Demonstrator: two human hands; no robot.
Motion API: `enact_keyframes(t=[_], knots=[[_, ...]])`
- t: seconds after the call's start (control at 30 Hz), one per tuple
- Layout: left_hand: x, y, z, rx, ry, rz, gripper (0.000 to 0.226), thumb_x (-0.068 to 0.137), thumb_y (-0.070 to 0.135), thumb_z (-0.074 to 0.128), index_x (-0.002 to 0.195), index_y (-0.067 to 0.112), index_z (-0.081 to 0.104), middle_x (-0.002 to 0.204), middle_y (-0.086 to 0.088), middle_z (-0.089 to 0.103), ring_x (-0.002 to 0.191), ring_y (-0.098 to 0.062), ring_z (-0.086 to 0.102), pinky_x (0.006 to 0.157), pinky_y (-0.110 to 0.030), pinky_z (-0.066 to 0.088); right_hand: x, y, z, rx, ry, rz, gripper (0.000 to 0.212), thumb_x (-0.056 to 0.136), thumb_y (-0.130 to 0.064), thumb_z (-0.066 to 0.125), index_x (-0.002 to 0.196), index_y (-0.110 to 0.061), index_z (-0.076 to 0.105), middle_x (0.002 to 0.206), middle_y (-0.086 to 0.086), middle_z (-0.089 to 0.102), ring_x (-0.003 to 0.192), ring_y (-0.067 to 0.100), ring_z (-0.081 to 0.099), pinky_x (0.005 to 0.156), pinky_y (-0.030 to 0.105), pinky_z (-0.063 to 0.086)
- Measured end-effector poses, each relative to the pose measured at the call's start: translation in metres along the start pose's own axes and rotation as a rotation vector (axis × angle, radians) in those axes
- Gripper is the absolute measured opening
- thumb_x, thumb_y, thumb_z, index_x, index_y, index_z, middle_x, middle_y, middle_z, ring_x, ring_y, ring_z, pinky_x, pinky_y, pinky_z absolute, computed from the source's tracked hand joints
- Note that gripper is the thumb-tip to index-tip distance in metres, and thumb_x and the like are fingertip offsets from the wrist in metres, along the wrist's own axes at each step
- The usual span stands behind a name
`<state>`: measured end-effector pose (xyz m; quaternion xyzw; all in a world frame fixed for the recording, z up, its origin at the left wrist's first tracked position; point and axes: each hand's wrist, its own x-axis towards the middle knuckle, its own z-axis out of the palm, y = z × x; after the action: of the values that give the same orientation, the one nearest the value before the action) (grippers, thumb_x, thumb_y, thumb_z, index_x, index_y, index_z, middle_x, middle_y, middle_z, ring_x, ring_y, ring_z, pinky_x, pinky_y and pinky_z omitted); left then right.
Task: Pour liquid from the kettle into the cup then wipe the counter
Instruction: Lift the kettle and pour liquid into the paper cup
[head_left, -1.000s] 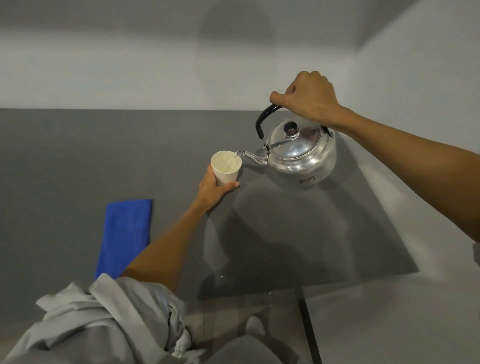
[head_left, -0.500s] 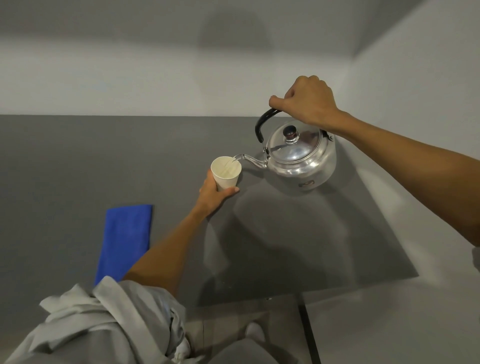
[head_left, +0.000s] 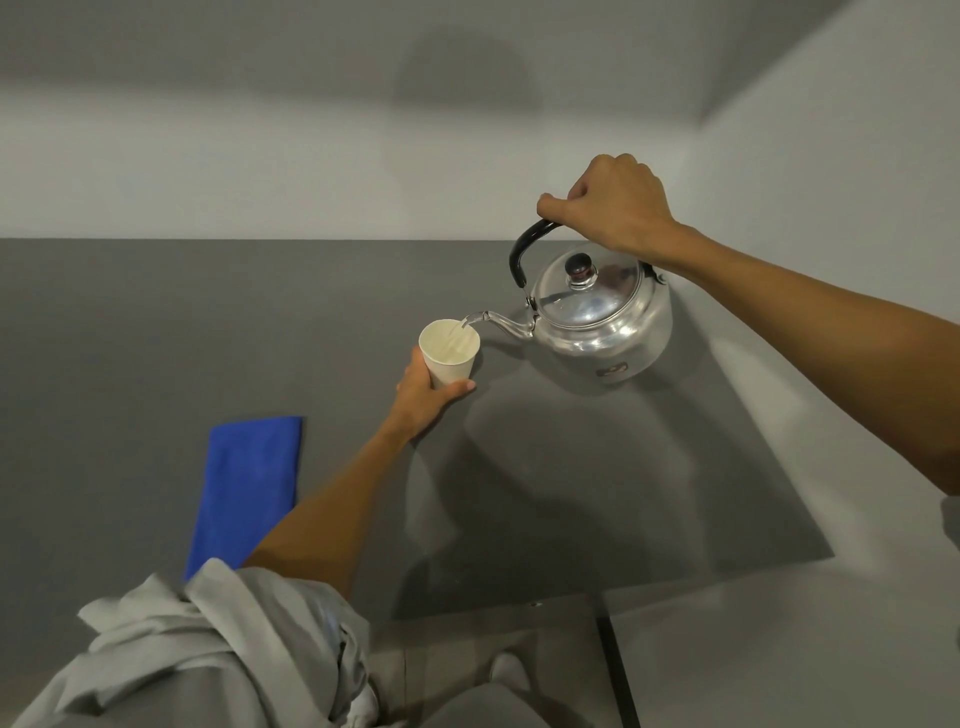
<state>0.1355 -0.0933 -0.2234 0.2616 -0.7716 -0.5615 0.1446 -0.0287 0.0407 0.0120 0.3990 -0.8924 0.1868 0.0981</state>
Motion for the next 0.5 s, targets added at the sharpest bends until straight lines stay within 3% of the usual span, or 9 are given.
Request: enact_keyframes(t=[0.5], knots=[[-0.0012, 0.0014, 0.0013, 0.005, 0.013, 0.001, 0.090, 0.073, 0.030, 0.079, 0.144, 0.019, 0.024, 0.144, -0.004, 0.043, 0.132, -0.025, 0.040, 0.114, -0.047, 0.032, 0.0006, -0.0001, -0.0009, 0.001, -0.014, 0.012, 0.049, 0.073, -0.042, 0.055, 0.041, -0.016, 0.029, 0.041, -0.002, 0.023, 0.044, 0.017, 0.021, 0.050, 0.028, 0.026]])
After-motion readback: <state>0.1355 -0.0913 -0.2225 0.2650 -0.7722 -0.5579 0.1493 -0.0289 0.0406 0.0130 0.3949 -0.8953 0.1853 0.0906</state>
